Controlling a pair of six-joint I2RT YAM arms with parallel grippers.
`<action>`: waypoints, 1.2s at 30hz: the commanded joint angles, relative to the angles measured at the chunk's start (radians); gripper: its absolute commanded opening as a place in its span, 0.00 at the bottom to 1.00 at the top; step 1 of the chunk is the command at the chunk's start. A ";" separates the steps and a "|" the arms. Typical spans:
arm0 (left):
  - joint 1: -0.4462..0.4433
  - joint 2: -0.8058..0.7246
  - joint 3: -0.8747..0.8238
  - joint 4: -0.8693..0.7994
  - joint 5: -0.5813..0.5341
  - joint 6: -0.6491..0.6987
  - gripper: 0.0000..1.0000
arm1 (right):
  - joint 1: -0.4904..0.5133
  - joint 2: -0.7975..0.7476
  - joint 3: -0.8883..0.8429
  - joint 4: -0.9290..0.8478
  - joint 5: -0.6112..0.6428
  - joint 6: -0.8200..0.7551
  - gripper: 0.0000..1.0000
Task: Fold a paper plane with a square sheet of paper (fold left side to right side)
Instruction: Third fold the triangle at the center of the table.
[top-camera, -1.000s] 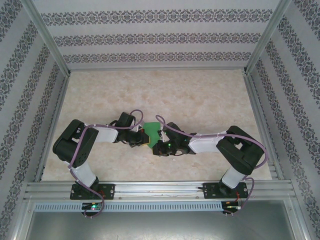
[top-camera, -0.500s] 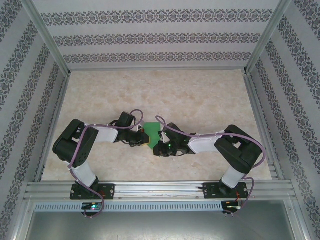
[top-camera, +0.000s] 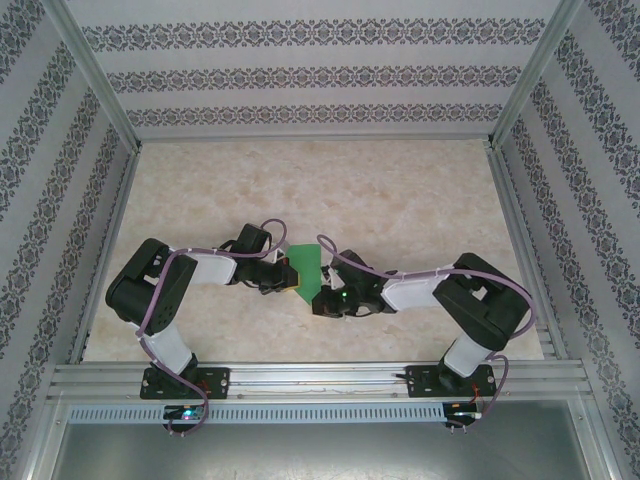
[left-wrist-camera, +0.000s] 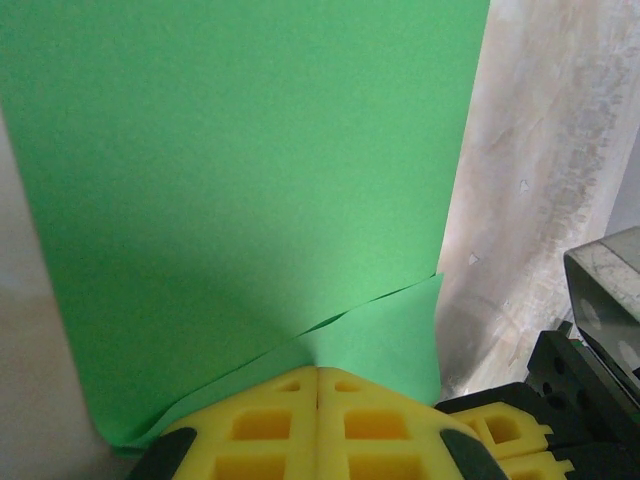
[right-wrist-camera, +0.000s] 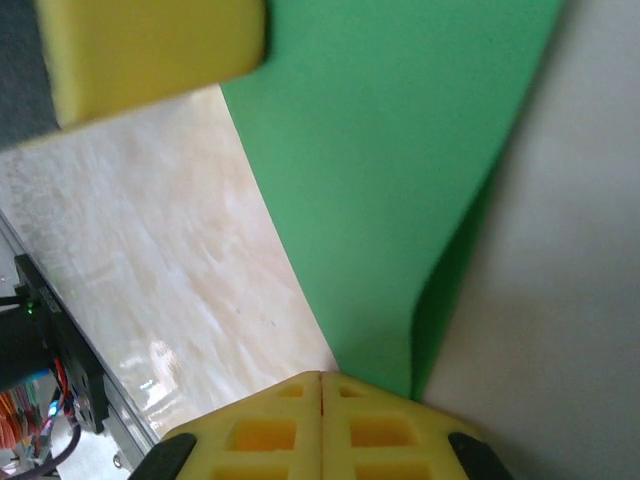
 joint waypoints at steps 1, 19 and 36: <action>-0.007 0.046 -0.022 -0.083 -0.154 0.019 0.00 | 0.008 -0.054 -0.047 -0.083 -0.012 0.019 0.04; -0.007 0.040 -0.020 -0.082 -0.143 0.017 0.00 | 0.011 0.005 0.126 -0.032 0.058 -0.013 0.00; -0.008 0.005 0.008 -0.087 -0.109 0.011 0.00 | -0.002 0.124 0.058 -0.002 0.061 0.029 0.00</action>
